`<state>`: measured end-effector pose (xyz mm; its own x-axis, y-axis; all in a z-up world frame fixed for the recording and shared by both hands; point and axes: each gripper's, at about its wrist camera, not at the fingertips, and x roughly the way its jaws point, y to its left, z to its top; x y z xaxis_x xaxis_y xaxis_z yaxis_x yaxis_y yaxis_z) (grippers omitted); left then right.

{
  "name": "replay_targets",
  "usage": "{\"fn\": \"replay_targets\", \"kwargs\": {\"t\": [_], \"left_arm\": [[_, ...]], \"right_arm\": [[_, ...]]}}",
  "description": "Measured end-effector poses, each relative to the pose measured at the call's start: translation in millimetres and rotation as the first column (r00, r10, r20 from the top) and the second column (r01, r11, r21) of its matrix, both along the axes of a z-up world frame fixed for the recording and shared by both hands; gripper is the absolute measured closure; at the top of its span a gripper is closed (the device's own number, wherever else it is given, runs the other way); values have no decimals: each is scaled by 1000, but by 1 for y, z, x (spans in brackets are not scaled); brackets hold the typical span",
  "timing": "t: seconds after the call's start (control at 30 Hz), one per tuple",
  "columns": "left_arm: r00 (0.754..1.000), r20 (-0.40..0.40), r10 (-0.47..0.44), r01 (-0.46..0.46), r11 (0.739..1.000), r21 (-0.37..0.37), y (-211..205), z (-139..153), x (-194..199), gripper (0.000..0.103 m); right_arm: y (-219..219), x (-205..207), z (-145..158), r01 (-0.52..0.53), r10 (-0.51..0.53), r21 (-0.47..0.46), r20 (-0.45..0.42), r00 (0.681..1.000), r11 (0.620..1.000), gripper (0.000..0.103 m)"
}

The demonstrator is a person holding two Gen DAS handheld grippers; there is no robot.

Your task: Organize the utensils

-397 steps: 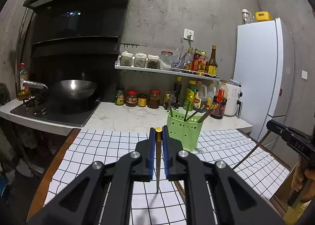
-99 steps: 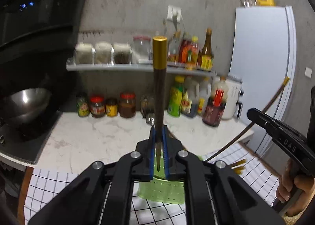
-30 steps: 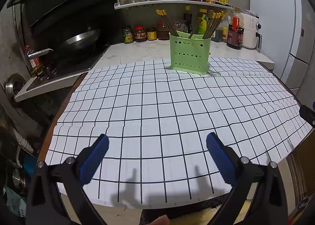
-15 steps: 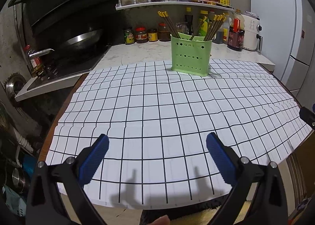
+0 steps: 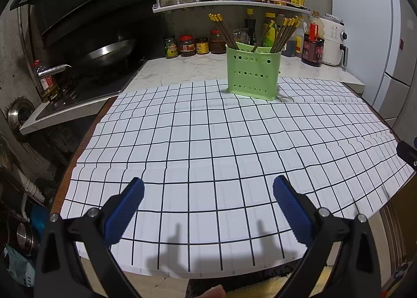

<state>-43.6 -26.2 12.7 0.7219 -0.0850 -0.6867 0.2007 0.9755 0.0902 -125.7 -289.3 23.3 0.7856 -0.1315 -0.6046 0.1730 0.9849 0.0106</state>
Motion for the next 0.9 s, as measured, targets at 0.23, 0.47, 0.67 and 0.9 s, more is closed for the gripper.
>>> {"fn": "replay_targets", "kwargs": {"t": [0.23, 0.47, 0.67, 0.9], "left_arm": [[1000, 0, -1, 1, 1000, -1, -2, 0, 0, 6], [1000, -1, 0, 0, 1000, 0, -2, -1, 1, 6], [1000, -6, 5, -5, 1000, -2, -2, -2, 2, 6], [1000, -9, 5, -5, 1000, -2, -6, -4, 1, 6]], "right_arm": [[0, 1, -1, 0, 0, 1, -3, 1000, 1000, 6], [-1, 2, -4, 1, -1, 3, -6, 1000, 1000, 6], [-1, 3, -5, 1, -1, 5, -11, 1000, 1000, 6], [-1, 3, -5, 2, -2, 5, -12, 1000, 1000, 6]]}}
